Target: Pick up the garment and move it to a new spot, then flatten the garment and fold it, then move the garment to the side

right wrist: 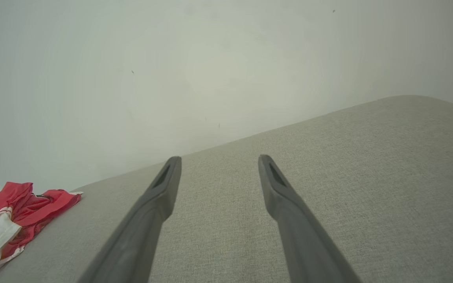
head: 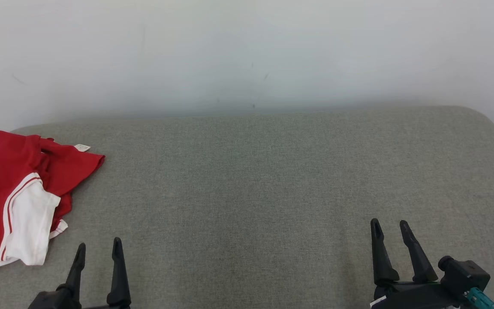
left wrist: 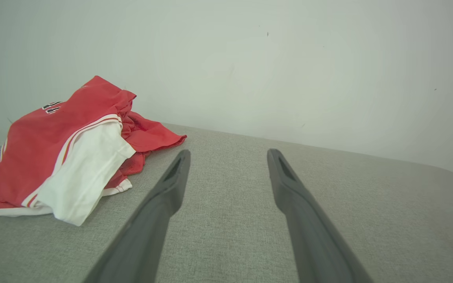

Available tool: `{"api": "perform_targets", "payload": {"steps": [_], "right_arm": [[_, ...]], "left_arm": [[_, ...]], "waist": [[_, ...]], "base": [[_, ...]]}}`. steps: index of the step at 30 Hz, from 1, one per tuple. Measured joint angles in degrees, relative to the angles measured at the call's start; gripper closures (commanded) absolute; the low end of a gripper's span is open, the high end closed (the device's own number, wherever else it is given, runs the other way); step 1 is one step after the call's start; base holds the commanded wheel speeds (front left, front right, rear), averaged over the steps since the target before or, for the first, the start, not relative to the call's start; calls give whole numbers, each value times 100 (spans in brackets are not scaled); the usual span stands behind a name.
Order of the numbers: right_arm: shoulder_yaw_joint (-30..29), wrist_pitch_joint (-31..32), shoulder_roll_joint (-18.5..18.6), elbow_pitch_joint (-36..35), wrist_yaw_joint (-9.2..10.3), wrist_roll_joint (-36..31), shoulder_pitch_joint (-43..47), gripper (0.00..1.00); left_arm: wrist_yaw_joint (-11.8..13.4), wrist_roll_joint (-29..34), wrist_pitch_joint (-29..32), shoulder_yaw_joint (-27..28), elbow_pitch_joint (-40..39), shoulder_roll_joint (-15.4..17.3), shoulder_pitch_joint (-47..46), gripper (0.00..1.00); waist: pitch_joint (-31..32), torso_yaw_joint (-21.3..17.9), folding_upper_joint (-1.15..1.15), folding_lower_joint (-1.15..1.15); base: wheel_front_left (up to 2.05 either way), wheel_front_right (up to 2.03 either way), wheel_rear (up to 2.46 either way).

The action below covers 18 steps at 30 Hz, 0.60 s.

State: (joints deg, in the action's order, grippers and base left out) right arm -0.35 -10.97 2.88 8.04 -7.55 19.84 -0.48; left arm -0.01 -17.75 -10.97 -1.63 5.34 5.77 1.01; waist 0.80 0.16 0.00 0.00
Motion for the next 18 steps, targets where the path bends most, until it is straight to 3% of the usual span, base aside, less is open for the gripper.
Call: {"api": "perform_targets", "payload": {"steps": [18], "right_arm": [[-85,-218,1,131,0,-835,27,0]], "left_arm": [[-101,569,-213,122,-67,74,113,0]], "waist": [[54,28,0,0]], "base": [[0,0,0]]}}
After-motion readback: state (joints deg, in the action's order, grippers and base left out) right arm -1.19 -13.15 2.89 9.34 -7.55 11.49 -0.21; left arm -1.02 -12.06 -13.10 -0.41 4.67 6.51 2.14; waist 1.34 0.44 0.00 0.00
